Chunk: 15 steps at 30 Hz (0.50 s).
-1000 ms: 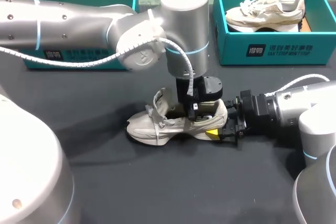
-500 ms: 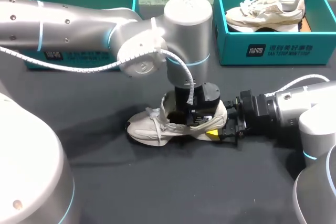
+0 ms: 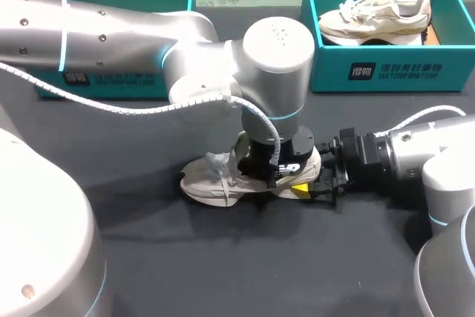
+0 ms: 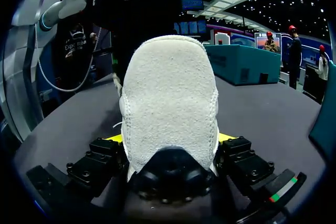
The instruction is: Take the shoe out of the shoebox, open the shoe tongue, remove and reinsert the insole, then place the shoe into the shoebox
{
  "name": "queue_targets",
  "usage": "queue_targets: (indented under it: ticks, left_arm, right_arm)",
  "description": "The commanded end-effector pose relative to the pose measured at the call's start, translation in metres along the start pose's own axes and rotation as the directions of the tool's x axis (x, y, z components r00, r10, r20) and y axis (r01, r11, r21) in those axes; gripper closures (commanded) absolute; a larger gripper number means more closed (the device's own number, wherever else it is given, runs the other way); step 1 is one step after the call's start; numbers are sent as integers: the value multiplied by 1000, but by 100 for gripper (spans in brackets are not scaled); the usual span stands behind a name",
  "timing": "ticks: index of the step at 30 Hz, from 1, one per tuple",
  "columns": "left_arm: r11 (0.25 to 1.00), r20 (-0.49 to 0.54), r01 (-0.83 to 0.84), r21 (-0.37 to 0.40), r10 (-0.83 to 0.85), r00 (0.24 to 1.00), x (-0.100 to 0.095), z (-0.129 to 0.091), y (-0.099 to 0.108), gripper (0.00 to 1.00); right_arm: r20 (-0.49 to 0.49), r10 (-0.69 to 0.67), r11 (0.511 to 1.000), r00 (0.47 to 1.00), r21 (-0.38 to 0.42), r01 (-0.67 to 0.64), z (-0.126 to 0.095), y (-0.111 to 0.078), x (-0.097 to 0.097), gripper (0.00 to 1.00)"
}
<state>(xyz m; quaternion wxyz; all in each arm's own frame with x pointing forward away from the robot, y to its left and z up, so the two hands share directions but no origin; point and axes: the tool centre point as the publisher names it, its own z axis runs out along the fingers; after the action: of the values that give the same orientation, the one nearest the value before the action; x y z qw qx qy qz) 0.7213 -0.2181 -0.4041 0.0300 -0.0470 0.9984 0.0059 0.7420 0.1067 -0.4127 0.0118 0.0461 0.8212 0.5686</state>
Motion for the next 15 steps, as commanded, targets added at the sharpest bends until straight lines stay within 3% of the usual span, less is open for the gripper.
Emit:
queue_targets:
  ticks: [1, 8, 10, 13, 15]
  left_arm:
    - [1000, 16, 16, -17, -16, 1000, -7, 23, -7, 67]
    - [997, 23, 57, -47, -56, 998, -24, 26, -4, 75]
    - [997, 18, 63, -52, -62, 998, -28, 28, -3, 81]
    - [996, 4, 66, -60, -66, 998, -32, 30, -3, 100]
    - [996, -21, 64, -56, -66, 998, -34, 31, -2, 100]
  right_arm:
    - [1, 2, 1000, 1000, 2, -2, 1, 0, -1, 100]
    - [1, 2, 1000, 1000, 2, -2, 1, 0, -1, 100]
    - [1, 2, 1000, 1000, 2, -2, 1, 0, -1, 100]
    - [1, 2, 1000, 1000, 2, -2, 1, 0, -1, 100]
    - [1, 2, 1000, 1000, 2, -2, 1, 0, -1, 100]
